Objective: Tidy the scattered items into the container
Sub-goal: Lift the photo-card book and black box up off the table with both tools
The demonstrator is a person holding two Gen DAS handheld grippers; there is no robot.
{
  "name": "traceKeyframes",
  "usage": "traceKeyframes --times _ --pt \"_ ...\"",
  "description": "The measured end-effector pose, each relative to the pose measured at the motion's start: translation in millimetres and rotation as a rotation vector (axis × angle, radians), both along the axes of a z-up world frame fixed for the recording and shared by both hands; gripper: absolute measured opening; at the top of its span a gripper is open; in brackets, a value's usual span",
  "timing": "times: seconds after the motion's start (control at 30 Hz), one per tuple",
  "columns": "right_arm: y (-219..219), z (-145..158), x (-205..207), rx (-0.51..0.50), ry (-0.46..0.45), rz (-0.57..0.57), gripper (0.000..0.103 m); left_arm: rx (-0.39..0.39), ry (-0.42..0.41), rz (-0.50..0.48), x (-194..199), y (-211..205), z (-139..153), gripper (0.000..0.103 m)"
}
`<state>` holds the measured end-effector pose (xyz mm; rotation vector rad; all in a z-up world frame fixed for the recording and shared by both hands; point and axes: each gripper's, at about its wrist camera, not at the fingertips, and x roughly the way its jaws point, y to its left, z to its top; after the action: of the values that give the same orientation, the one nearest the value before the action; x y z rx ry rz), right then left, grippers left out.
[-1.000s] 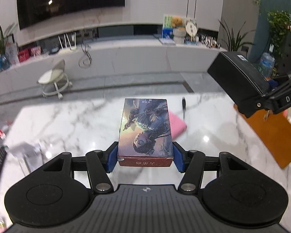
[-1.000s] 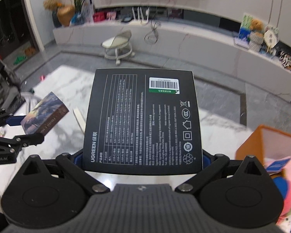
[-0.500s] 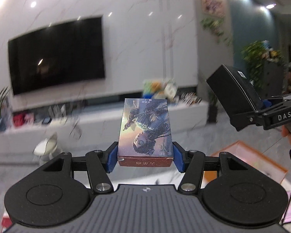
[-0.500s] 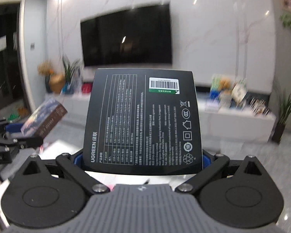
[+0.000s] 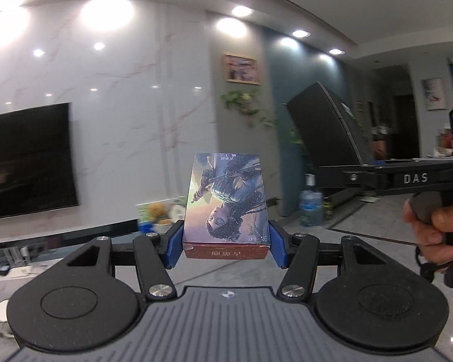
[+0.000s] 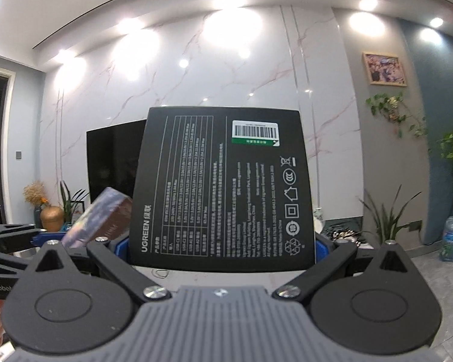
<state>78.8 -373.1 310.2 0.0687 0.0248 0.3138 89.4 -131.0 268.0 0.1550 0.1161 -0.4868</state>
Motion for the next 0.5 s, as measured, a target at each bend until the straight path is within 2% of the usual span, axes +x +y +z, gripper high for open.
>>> traceKeyframes --times 0.23,0.5 --pt "-44 -33 41 0.036 0.025 -0.028 0.102 0.009 0.094 -0.055 59 -66 -40 0.066" --pt "-73 -83 106 0.064 0.193 -0.053 0.102 0.036 0.253 -0.066 139 -125 -98 0.066"
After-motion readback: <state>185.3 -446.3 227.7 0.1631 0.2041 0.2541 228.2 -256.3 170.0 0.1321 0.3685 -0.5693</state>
